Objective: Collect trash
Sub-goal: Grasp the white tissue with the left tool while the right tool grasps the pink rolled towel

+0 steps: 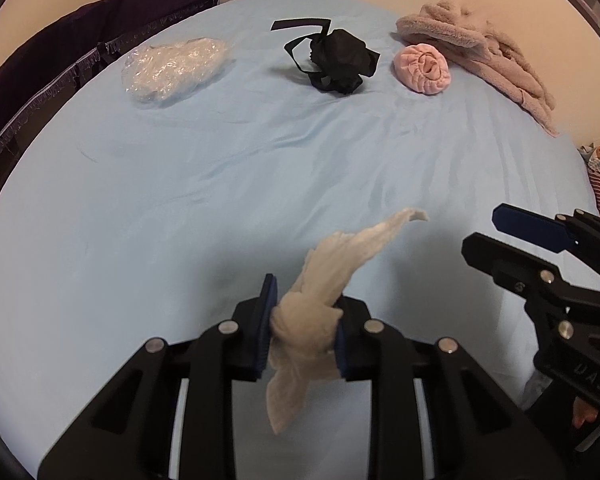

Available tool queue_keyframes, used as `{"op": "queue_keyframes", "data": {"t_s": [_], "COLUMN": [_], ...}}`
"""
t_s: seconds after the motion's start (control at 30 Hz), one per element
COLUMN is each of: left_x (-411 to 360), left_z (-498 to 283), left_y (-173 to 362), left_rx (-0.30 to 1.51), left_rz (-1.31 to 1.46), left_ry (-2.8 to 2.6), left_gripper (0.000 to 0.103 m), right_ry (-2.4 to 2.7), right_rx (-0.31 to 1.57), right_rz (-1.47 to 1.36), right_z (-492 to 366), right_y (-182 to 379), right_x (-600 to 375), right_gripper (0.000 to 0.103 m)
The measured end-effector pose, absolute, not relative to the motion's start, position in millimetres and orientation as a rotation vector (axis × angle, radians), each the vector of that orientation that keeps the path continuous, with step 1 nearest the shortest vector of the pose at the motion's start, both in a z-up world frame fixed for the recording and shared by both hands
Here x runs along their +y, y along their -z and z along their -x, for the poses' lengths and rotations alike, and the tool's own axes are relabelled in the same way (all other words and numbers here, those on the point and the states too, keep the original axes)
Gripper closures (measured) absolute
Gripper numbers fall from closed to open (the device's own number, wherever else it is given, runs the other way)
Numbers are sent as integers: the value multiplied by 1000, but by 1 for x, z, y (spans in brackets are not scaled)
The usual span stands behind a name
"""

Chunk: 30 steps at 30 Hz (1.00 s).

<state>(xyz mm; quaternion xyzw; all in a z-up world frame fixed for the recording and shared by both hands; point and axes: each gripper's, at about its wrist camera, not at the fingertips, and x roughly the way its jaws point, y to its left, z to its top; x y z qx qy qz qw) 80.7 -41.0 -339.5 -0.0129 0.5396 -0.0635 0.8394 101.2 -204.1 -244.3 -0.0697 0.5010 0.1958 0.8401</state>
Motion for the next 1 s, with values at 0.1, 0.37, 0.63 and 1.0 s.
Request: {"op": "queue_keyframes", "data": {"t_s": [0.1,0.37,0.63,1.0], "left_x": [-50,-86,-125,-148], "left_z": [-92,-147,-216,-274], "left_y": [333,316,314,339], "left_rx": [1124,1064,1012,1024], "left_rz": [10,-20,-36,-40], "left_ry": [148,194,242,261], "left_gripper": [77,77,78,78], "right_ry": [-405,-327,-238,-95], "right_rx": [1045,979,936,964], "right_rz": [158,152,149,144], "right_z": [-115,-178,-258,-359], "right_y": [239,227,237,290], "right_x": [-213,-250,-282,-303], "right_gripper": [63,63,60,38]}}
